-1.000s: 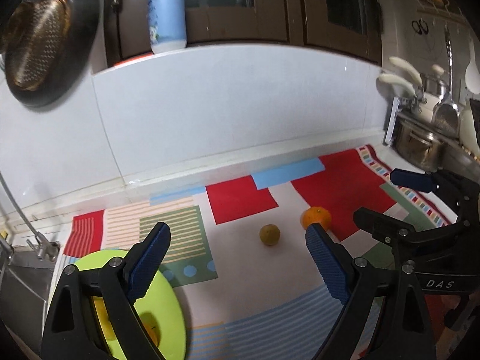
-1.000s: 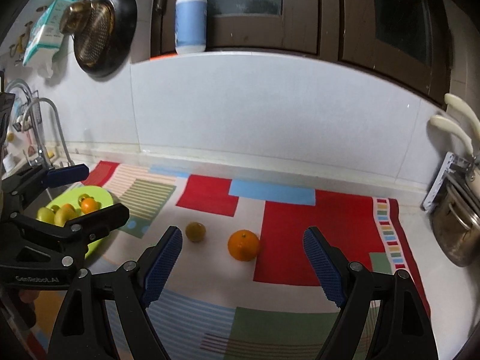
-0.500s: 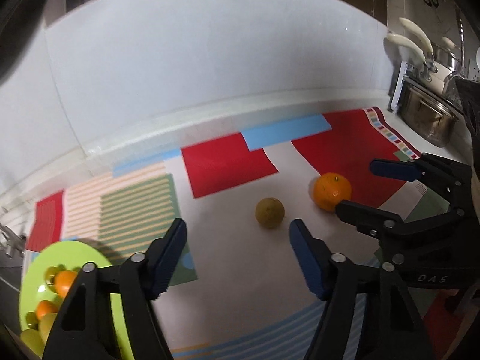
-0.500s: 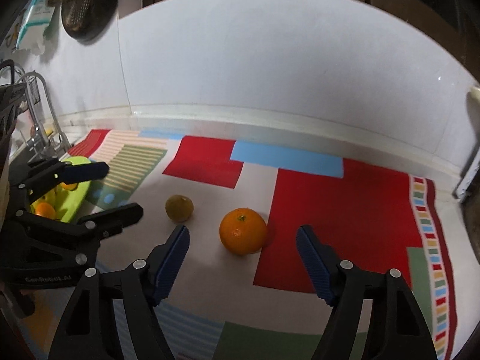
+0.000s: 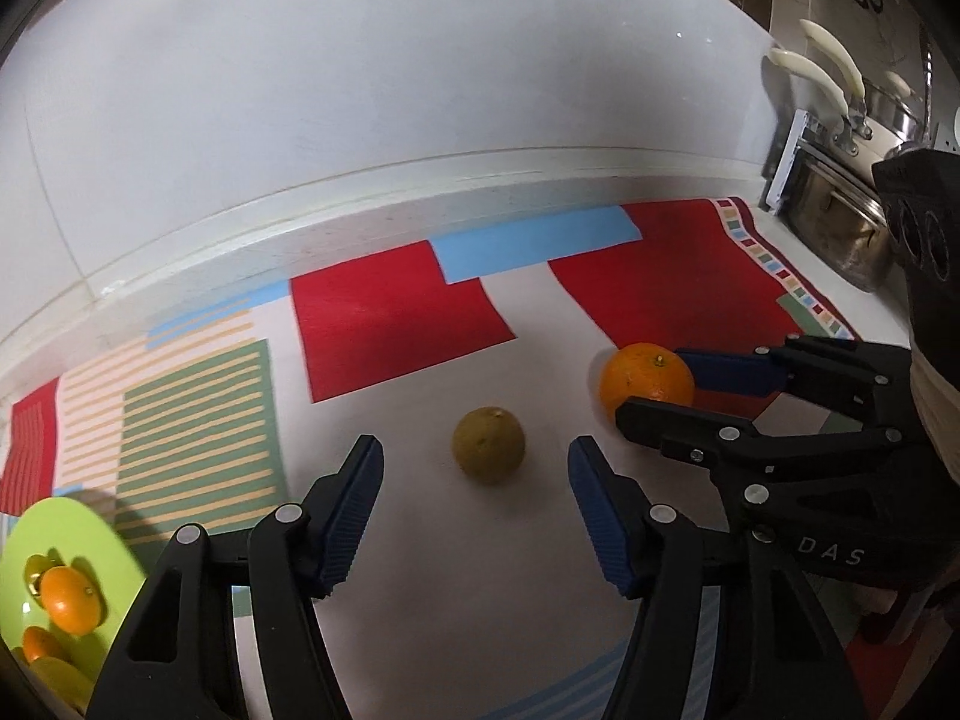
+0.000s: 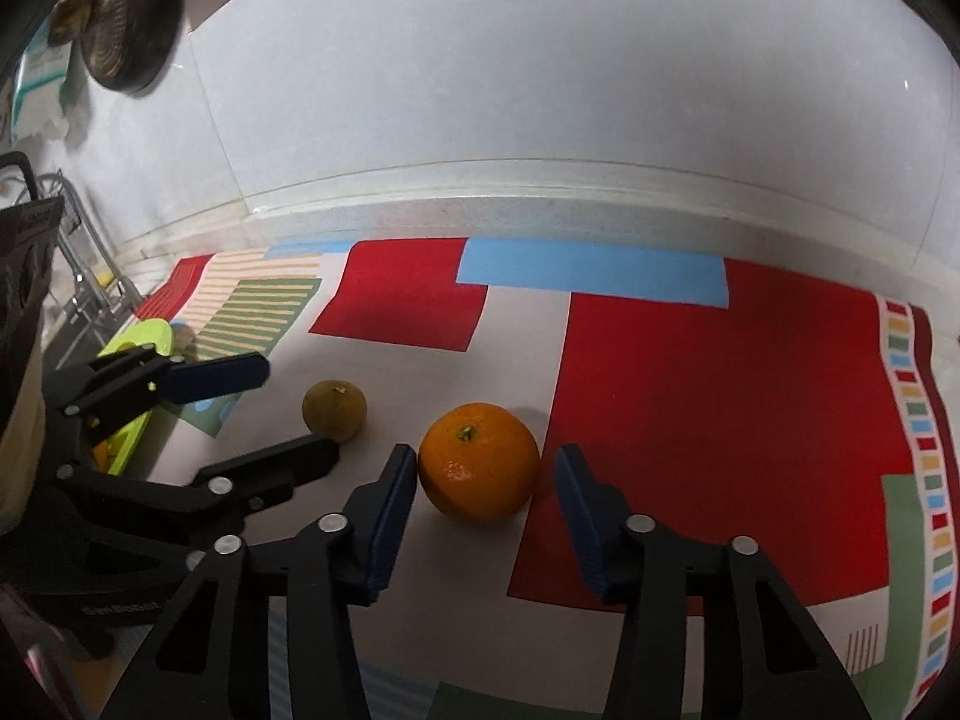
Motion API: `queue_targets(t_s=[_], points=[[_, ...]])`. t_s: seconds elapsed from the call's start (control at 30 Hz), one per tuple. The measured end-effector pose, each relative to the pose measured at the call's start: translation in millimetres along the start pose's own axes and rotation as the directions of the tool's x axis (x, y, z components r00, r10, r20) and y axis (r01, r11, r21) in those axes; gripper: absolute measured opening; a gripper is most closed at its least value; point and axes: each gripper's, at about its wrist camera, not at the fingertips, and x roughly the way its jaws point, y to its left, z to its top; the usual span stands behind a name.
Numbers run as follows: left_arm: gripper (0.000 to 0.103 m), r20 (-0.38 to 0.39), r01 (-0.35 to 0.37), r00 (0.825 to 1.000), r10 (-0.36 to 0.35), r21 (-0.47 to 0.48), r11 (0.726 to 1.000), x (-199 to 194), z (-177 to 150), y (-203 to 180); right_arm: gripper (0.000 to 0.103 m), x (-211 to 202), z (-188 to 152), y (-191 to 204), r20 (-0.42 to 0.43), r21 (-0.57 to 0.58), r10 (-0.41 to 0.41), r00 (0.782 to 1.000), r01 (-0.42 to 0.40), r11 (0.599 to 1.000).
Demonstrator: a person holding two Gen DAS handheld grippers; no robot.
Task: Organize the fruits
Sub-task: 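Grasp the last orange with the right tool while the left grasps the yellow citrus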
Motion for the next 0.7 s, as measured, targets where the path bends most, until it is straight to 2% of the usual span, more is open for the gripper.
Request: queue_targets(t_s=[0.1,0.33,0.47,0.57,0.7], points=[[0.062,-0.005,0.006,1.000,-0.006,-0.001,1.000,5,3,-2,0.043,-1,-2,-3,0.007,0.015,-0.021,1.000,0.021,1.000],[0.053,-0.033,0.000,0.999,0.000,0.008,1.000,16,9,-7,0.043,-11,-6,-10,0.027,0.040,-0.066,0.997,0.065,0.997],[0.040,-0.051,0.002,0.999,-0.001,0.032,0.999,21,9,-12,0.043,-18,-7,-12,0.037,0.048,-0.088,0.995,0.086,0.995],[0.031,-0.037,-0.005,0.999,0.006,0.046,0.999,19,10,-15,0.043,-22,-9,-12,0.041,0.051,-0.096,0.995,0.094,0.994],[0.028,-0.037,0.012,0.999,-0.010,0.038,0.999,15,10,-14,0.043,-28,-11,-11,0.049,0.058,-0.110,0.993,0.107,0.993]])
